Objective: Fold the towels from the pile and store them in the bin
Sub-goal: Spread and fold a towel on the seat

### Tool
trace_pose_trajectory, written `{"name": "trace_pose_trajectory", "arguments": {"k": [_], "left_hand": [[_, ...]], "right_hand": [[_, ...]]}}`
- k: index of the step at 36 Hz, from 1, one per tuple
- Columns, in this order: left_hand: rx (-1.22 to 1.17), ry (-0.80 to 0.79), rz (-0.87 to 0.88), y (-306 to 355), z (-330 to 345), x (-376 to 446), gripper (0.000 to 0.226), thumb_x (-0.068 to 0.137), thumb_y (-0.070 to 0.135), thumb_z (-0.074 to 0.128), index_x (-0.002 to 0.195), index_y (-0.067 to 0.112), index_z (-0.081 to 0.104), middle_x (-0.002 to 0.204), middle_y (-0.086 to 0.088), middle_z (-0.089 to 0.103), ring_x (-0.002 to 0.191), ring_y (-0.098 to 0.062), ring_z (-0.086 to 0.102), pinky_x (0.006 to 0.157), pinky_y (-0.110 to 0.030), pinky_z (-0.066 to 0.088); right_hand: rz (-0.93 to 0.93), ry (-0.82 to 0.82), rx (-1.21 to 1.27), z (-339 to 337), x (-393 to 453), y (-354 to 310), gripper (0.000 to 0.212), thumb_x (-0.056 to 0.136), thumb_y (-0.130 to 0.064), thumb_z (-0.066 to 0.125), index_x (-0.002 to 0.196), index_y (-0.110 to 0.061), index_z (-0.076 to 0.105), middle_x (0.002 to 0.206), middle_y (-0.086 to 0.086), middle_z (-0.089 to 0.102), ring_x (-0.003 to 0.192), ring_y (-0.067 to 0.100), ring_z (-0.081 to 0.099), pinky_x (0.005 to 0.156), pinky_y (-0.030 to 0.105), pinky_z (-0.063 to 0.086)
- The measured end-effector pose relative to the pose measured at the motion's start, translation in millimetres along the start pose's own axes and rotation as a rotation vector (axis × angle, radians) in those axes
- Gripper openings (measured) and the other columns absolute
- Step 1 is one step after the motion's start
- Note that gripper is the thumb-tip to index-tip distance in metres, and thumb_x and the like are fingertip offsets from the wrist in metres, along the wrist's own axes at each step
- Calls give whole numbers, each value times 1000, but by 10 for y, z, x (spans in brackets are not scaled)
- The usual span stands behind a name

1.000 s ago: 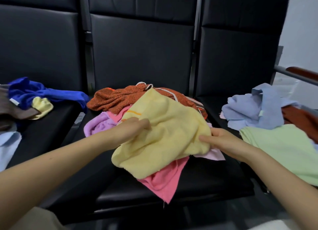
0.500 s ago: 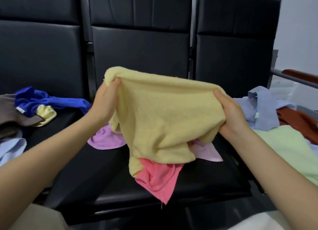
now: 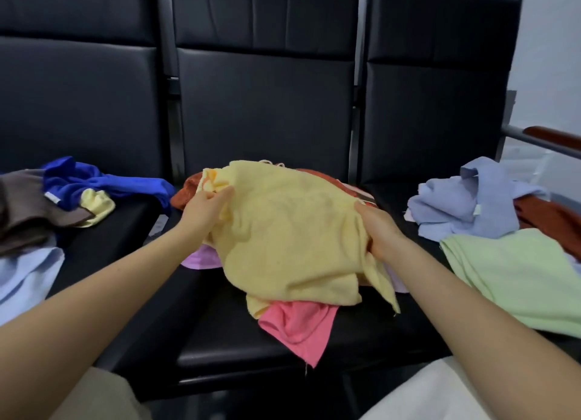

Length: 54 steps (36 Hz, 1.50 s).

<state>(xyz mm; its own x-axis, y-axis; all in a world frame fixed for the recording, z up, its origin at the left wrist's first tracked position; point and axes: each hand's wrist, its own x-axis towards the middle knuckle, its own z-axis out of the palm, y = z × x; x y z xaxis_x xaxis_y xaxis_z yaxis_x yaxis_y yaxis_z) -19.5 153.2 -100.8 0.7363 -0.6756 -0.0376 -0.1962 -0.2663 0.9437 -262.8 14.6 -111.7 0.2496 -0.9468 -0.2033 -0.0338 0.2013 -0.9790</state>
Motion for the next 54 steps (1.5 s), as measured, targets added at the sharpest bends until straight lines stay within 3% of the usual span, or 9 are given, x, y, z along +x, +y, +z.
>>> {"name": "trace_pose_trajectory", "arguments": {"k": [5, 9, 14, 30, 37, 41, 44, 49, 54], "left_hand": [[-180, -303, -288, -118, -12, -140, 87, 63, 57, 81, 133, 24, 40, 129, 0, 53, 120, -26, 53, 103, -49, 45], [-204, -478, -222, -205, 13, -197, 87, 56, 46, 90, 128, 28, 45, 122, 5, 59, 114, -20, 58, 102, -45, 46], [-514, -284, -100, -35, -48, -182, 50, 89, 29, 67, 134, 18, 47, 126, -1, 60, 115, -19, 58, 103, -39, 44], [-737, -307, 141, 583, -716, -686, 21, 98, 27, 47, 104, 18, 65, 85, 5, 71, 78, -9, 69, 65, -25, 54], [-369, -177, -75, 277, -654, -386, 4, 95, 22, 54, 97, 19, 53, 99, -1, 58, 86, -14, 57, 68, -32, 44], [-137, -287, -293, -106, -602, -176, 47, 93, 17, 60, 134, 18, 39, 118, -8, 57, 99, -25, 57, 78, -39, 47], [-207, -334, -406, -259, -617, -45, 79, 86, 25, 71, 149, 28, 23, 139, -9, 48, 111, -30, 54, 83, -45, 48], [-425, -244, -404, -194, -525, 131, 42, 88, 49, 62, 123, 28, 58, 122, -4, 62, 108, -28, 58, 84, -46, 44], [-532, -99, -500, -134, -484, 241, 43, 86, 61, 55, 112, 27, 62, 112, -4, 59, 109, -31, 51, 92, -54, 33]], "right_hand": [[-2, -37, -134, -52, -97, -41, 43, 92, -42, 64, 121, -10, 63, 116, 4, 66, 105, 23, 62, 95, 35, 49], [94, -129, -141, -152, -197, -24, 27, 89, -41, 67, 91, -17, 57, 89, 1, 61, 79, 15, 58, 63, 29, 46], [120, -348, -175, -326, -277, -53, 44, 86, -30, 69, 123, -10, 56, 123, 9, 61, 109, 23, 60, 86, 36, 49], [-101, -477, 377, -428, -721, -528, 21, 91, -34, 57, 92, -16, 67, 76, 0, 67, 67, 13, 65, 65, 26, 53], [-44, -476, -211, -400, -484, -265, 11, 94, -15, 59, 95, -9, 68, 82, 3, 74, 78, 18, 69, 61, 22, 55], [59, -490, -674, -458, -279, 7, 21, 83, -29, 77, 96, -13, 73, 96, 4, 75, 92, 19, 71, 86, 36, 56], [-70, -298, -575, -288, -236, 13, 23, 84, -38, 74, 70, -19, 71, 75, -2, 71, 71, 11, 67, 66, 22, 50], [-370, -3, -277, 74, -56, -120, 38, 88, -43, 67, 70, -10, 61, 72, -15, 62, 67, -1, 57, 70, 25, 43], [-444, -85, -366, 566, 26, -204, 29, 86, -45, 68, 86, -16, 69, 81, -5, 69, 74, 10, 61, 73, 29, 49]]}}
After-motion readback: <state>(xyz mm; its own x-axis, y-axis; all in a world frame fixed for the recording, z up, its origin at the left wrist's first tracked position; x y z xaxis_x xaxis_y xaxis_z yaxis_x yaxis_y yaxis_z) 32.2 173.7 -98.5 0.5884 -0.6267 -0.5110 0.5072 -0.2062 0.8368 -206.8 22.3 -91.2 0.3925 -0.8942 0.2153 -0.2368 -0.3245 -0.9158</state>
